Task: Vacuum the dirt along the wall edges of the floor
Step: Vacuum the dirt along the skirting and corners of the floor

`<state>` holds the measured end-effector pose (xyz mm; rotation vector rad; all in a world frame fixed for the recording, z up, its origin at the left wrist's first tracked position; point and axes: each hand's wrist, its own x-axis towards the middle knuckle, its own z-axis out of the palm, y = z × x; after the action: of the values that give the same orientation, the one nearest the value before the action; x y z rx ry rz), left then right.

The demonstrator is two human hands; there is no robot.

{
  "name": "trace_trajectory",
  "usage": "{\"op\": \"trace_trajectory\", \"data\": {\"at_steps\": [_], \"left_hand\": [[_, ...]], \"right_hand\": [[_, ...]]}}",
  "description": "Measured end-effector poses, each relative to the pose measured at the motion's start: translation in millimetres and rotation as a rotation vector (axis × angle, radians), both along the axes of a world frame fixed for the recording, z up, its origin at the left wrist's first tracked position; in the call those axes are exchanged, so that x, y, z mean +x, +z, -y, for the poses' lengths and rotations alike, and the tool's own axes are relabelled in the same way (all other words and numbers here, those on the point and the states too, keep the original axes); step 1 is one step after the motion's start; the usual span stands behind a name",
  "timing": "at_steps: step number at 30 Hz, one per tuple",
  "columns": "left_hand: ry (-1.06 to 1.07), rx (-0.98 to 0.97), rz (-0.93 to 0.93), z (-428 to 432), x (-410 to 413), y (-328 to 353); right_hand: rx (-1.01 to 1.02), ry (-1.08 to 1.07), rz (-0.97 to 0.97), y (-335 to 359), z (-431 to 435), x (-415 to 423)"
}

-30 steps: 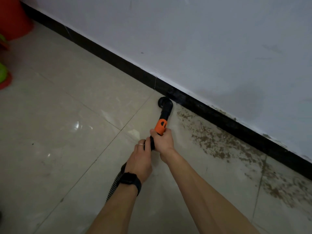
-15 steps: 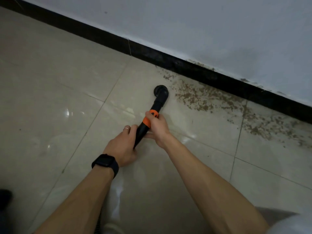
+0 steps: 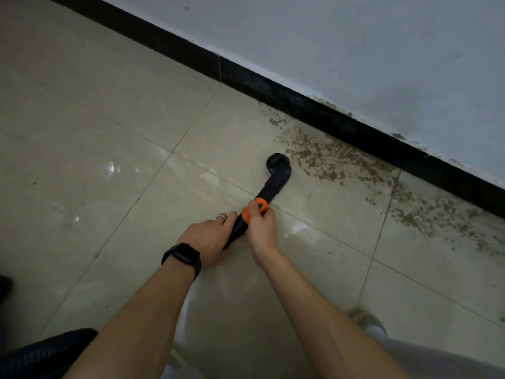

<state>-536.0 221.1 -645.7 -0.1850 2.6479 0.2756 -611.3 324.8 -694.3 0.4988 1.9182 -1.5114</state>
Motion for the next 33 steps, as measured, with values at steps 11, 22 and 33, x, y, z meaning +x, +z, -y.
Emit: {"op": "trace_trajectory", "data": {"at_steps": [11,22,33], "left_hand": [[0.097,-0.052,0.055,-3.9,-18.4,0.3],[0.145,-0.026,0.024,1.2,-33.5,-1.4],[0.184,-0.008,0.000,5.6,-49.0,-5.0]], "right_hand": [[-0.042,0.039,-0.012,5.4,10.7,-26.2],[-0.046,0.069,-0.039,0.9,17.8,-45.6],[-0.032,0.085,-0.038,-1.9,24.8,-65.1]]}}
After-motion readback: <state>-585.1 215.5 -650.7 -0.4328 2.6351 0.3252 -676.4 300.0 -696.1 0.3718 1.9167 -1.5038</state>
